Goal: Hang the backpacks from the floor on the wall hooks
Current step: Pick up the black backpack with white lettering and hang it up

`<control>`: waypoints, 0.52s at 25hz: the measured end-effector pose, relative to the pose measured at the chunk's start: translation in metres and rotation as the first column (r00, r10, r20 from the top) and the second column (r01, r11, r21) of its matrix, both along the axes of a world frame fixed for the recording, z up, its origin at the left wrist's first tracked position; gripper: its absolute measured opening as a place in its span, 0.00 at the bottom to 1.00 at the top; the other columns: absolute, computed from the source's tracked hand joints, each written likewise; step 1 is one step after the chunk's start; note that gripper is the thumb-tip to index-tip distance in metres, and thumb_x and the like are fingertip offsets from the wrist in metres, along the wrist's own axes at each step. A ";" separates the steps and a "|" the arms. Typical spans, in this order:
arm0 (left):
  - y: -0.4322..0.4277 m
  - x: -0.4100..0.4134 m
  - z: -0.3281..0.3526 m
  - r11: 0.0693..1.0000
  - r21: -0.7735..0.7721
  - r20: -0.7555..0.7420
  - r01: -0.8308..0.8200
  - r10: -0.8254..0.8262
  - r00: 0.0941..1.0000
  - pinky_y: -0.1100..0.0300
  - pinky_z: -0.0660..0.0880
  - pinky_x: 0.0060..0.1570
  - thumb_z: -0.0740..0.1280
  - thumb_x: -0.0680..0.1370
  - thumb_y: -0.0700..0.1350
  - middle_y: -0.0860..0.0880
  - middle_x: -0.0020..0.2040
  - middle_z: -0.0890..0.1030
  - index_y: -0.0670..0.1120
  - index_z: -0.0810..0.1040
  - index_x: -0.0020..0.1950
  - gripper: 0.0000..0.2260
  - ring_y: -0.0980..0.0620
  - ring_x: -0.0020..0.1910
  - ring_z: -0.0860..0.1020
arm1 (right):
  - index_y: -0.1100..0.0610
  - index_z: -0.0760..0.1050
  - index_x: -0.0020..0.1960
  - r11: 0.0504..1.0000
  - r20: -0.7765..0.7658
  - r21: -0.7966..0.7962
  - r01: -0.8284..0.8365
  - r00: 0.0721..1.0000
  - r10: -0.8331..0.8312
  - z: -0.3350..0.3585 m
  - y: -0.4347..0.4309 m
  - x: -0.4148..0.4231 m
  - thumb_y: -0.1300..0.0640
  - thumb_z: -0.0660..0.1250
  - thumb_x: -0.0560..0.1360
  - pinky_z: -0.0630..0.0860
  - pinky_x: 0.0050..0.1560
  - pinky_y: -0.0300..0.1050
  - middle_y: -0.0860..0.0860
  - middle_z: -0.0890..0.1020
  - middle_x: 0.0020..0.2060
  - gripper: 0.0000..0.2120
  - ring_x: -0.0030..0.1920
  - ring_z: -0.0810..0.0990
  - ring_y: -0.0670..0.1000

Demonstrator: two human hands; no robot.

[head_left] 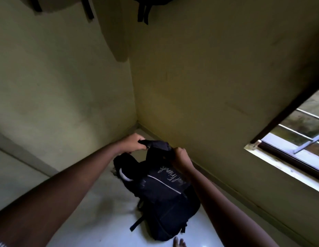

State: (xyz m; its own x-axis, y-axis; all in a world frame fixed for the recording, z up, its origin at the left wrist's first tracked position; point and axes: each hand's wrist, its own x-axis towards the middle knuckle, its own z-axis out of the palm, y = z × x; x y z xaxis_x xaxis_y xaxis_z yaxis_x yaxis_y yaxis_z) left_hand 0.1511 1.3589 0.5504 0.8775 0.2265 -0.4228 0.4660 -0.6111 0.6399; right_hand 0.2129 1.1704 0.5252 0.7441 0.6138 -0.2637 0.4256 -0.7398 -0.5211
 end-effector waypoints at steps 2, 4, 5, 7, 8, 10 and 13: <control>-0.013 -0.002 -0.001 0.969 -0.122 -0.066 -0.214 0.207 0.976 0.64 0.56 0.24 0.63 0.75 0.42 0.51 0.28 0.66 0.48 0.74 0.40 0.04 0.54 0.26 0.62 | 0.65 0.80 0.50 0.997 -0.014 0.057 0.045 0.999 -0.045 -0.005 0.003 -0.001 0.59 0.62 0.76 0.68 0.41 0.45 0.62 0.82 0.43 0.11 0.42 0.78 0.51; -0.021 -0.001 -0.002 0.949 -0.115 -0.048 -0.293 0.289 0.956 0.64 0.56 0.25 0.63 0.75 0.42 0.49 0.29 0.67 0.47 0.74 0.38 0.05 0.53 0.26 0.61 | 0.60 0.81 0.55 0.982 -0.036 0.124 0.143 0.990 -0.140 -0.007 0.005 -0.006 0.61 0.62 0.76 0.74 0.46 0.44 0.58 0.85 0.50 0.12 0.49 0.82 0.54; -0.024 0.000 0.000 0.959 -0.075 -0.024 -0.275 0.274 0.962 0.63 0.57 0.25 0.64 0.75 0.41 0.49 0.30 0.69 0.46 0.75 0.39 0.05 0.53 0.27 0.64 | 0.58 0.81 0.56 0.964 -0.045 0.164 0.209 0.978 -0.204 -0.005 0.005 -0.009 0.61 0.62 0.76 0.75 0.48 0.41 0.56 0.85 0.51 0.12 0.51 0.83 0.54; -0.030 0.003 0.006 0.987 0.035 0.016 -0.154 0.154 0.988 0.62 0.62 0.28 0.67 0.72 0.40 0.47 0.34 0.74 0.45 0.78 0.40 0.02 0.52 0.33 0.71 | 0.57 0.82 0.56 0.923 -0.056 0.278 0.267 0.963 -0.262 0.001 0.006 -0.014 0.59 0.65 0.75 0.72 0.48 0.34 0.54 0.85 0.53 0.12 0.54 0.83 0.51; -0.033 0.007 0.011 0.993 0.096 0.025 -0.069 0.067 0.997 0.63 0.62 0.28 0.68 0.71 0.40 0.47 0.35 0.75 0.46 0.76 0.36 0.04 0.52 0.36 0.72 | 0.57 0.81 0.58 0.913 -0.070 0.331 0.238 0.971 -0.228 0.007 0.008 -0.015 0.59 0.66 0.74 0.70 0.49 0.31 0.54 0.84 0.54 0.13 0.56 0.82 0.50; -0.039 0.013 0.032 0.968 0.235 0.017 0.090 -0.096 0.995 0.63 0.63 0.28 0.68 0.69 0.39 0.47 0.36 0.75 0.48 0.72 0.32 0.09 0.52 0.38 0.72 | 0.56 0.76 0.63 0.923 -0.114 0.368 0.109 0.991 -0.071 0.024 0.014 -0.013 0.61 0.65 0.74 0.70 0.54 0.33 0.54 0.82 0.59 0.18 0.60 0.79 0.51; -0.032 0.023 0.077 0.930 0.322 0.009 0.179 -0.192 0.981 0.67 0.64 0.29 0.69 0.68 0.38 0.49 0.40 0.76 0.45 0.78 0.44 0.07 0.52 0.41 0.73 | 0.54 0.72 0.67 0.931 -0.187 0.365 -0.024 0.977 0.098 0.051 0.025 0.001 0.64 0.64 0.72 0.71 0.53 0.40 0.55 0.81 0.56 0.23 0.56 0.78 0.51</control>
State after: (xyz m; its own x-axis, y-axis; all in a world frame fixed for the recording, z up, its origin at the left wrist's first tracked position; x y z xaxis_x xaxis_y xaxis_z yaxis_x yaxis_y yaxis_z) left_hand 0.1740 1.3273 0.6278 0.9313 0.1749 -0.3196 0.3030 -0.8589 0.4129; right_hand 0.2142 1.1952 0.5761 0.6572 0.7374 -0.1556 0.3247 -0.4634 -0.8246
